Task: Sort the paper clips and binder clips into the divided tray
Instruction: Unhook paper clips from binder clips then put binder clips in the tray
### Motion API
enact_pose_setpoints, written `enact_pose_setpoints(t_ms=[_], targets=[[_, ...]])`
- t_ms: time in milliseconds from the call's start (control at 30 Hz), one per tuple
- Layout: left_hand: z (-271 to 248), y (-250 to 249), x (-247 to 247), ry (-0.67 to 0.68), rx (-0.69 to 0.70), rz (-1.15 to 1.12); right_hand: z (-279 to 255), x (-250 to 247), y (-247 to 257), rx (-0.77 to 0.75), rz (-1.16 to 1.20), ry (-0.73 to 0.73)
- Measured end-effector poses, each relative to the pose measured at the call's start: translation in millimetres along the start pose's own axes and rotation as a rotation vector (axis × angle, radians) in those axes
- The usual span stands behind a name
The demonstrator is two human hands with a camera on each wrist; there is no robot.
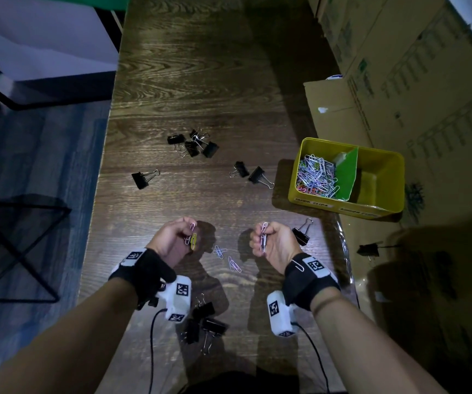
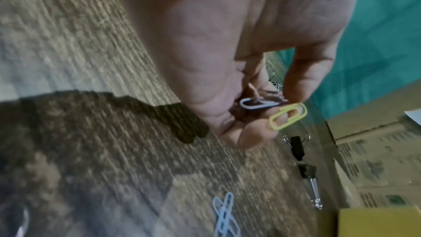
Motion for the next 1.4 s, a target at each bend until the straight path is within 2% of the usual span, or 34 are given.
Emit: enact_pose_setpoints(t_ms=[100, 167, 200, 267, 367, 467, 567, 633, 667, 700, 800, 867, 933, 967, 1000, 1067, 1167, 1233, 1267, 1400], targets=[[-3, 2, 7, 0.064, -0.062, -0.179, 1, 1, 0, 0.047, 0.031, 0.007], [-1, 5, 7, 0.074, -0.096, -0.252, 1, 0, -2, 0.059, -0.081, -0.030], [-1, 8, 7, 0.059, -0.119, -0.252, 0, -2, -2, 0.030, -0.228, -0.069], [4, 16, 2, 0.011, -0.163, -0.174, -2, -2, 0, -0.094, -0.682, -0.143], [7, 22, 2, -0.075, -0.169, 0.049, -6, 9, -5, -0.199, -1.291, -0.172], [5, 13, 7, -0.179, 0.055, 0.435, -13, 23, -12, -0.265, -1.708, -0.242], [2, 3, 18, -0.146, 0.316, 0.982, -17, 37, -19, -0.392, -1.879, -0.228], [0, 4, 23, -0.105, 0.355, 1.115, -19, 43, -24, -0.433, -1.902, -0.204], [1, 7, 23, -0.106, 0.339, 1.071, -20, 44, -26, -0.440, -1.911, -0.199], [2, 11, 20, -0.120, 0.285, 0.935, -21, 44, -27, -0.442, -1.916, -0.199], [1, 25, 11, -0.132, -0.003, 0.296, -24, 43, -31, -0.451, -1.915, -0.195], [0, 29, 8, -0.083, -0.163, -0.005, -25, 43, -34, -0.458, -1.897, -0.190], [-1, 28, 6, -0.064, -0.239, -0.164, -23, 42, -36, -0.441, -1.873, -0.194], [-2, 28, 5, -0.075, -0.250, -0.165, -21, 41, -37, -0.425, -1.850, -0.202], [-3, 29, 5, -0.097, -0.241, -0.115, -20, 40, -37, -0.407, -1.828, -0.211], [-5, 25, 5, -0.172, -0.153, 0.131, -19, 38, -40, -0.381, -1.813, -0.215], [-7, 9, 11, -0.214, 0.115, 0.777, -21, 38, -45, -0.407, -1.874, -0.181], [-8, 2, 19, -0.157, 0.308, 1.216, -20, 38, -47, -0.408, -1.868, -0.176], [-10, 2, 22, -0.118, 0.366, 1.363, -19, 37, -45, -0.383, -1.839, -0.181], [-19, 10, 36, -0.052, 0.552, 1.695, -18, 35, -41, -0.274, -1.745, -0.193]])
Point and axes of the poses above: each hand's wrist, its own z-axis towards the middle knuckle, its own x-axis out of the palm, y = z × x, the point moved 5 cm from there along z, towards the middle knuckle, and after that the axes turned 5 degrees about -y, right-handed, at the moved point
